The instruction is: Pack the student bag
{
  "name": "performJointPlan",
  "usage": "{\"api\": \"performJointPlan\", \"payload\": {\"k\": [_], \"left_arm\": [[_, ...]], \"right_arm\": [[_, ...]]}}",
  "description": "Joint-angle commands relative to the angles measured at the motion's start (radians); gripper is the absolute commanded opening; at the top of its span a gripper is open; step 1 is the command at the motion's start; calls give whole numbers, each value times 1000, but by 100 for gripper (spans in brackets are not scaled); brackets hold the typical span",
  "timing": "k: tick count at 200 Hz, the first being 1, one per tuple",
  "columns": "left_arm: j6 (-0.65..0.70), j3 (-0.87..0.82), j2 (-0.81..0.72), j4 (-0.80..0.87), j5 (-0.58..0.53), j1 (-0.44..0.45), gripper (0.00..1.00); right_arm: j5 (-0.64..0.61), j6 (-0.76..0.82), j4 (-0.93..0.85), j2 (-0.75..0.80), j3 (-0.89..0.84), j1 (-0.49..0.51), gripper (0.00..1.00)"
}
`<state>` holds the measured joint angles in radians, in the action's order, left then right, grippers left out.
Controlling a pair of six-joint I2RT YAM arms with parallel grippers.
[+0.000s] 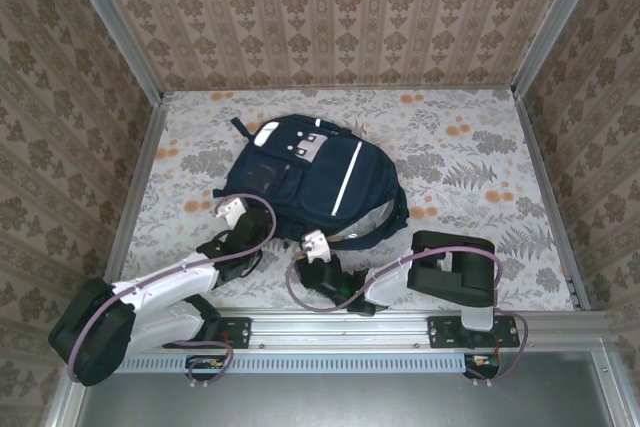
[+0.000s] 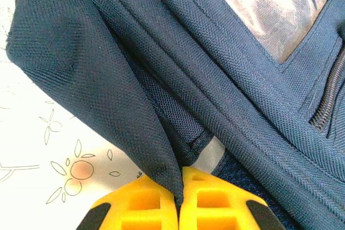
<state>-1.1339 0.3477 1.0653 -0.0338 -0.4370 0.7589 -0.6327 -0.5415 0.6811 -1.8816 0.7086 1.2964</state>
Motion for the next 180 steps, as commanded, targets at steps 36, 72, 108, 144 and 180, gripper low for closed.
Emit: {"api": "performJointPlan", "payload": {"k": [36, 72, 108, 144, 180], "left_arm": [[-18, 56, 20, -8, 45, 28, 0], [-17, 65, -22, 31, 41, 29, 0], [-19, 73, -44, 51, 37, 35, 0], [-24, 74, -40, 52, 42, 38, 0], [-21, 76, -47, 65, 33, 32, 0]], "right_arm": [[-76, 22, -33, -73, 120, -3, 46], [-81, 12, -37, -122, 159, -28, 49], [-91, 15, -28, -158, 205, -45, 52], [-117, 14, -8, -202, 239, -58, 45], [-138, 17, 20, -187, 203, -52, 11]]}}
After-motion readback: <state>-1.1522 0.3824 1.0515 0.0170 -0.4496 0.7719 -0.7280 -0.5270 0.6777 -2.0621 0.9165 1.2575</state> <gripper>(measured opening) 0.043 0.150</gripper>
